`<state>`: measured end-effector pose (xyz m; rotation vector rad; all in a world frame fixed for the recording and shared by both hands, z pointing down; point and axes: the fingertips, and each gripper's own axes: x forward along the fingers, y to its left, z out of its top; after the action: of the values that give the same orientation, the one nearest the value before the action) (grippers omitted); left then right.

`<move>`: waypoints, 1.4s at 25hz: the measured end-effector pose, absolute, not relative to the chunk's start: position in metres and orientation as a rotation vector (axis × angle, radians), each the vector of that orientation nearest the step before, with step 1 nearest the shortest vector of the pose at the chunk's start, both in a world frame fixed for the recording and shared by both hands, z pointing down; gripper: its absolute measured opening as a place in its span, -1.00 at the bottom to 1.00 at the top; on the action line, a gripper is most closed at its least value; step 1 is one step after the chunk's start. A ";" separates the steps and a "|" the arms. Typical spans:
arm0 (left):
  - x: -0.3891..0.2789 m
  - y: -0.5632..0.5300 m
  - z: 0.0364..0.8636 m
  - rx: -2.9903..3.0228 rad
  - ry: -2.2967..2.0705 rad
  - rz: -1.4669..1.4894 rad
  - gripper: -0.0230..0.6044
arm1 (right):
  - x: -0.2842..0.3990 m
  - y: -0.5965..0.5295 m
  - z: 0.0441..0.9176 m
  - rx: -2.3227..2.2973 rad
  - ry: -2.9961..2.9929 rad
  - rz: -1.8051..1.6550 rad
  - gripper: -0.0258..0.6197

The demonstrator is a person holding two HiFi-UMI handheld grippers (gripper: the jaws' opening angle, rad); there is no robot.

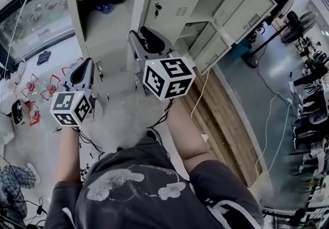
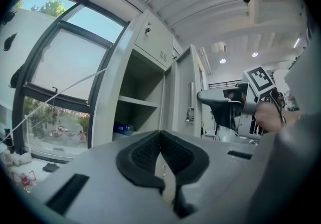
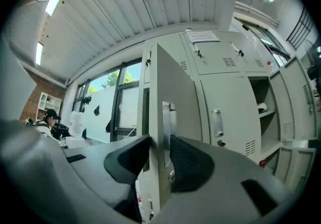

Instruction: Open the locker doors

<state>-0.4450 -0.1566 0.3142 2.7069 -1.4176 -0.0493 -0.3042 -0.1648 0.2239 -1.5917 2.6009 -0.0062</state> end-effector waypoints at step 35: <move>-0.350 -0.166 0.323 2.765 -1.226 -0.039 -0.90 | -0.163 -0.157 0.225 -1.710 2.390 -0.020 -0.64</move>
<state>-0.3495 -0.1664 0.3229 2.7651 -1.2257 -0.0392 -0.1626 -0.1568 0.2255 -1.7098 2.3896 -0.0204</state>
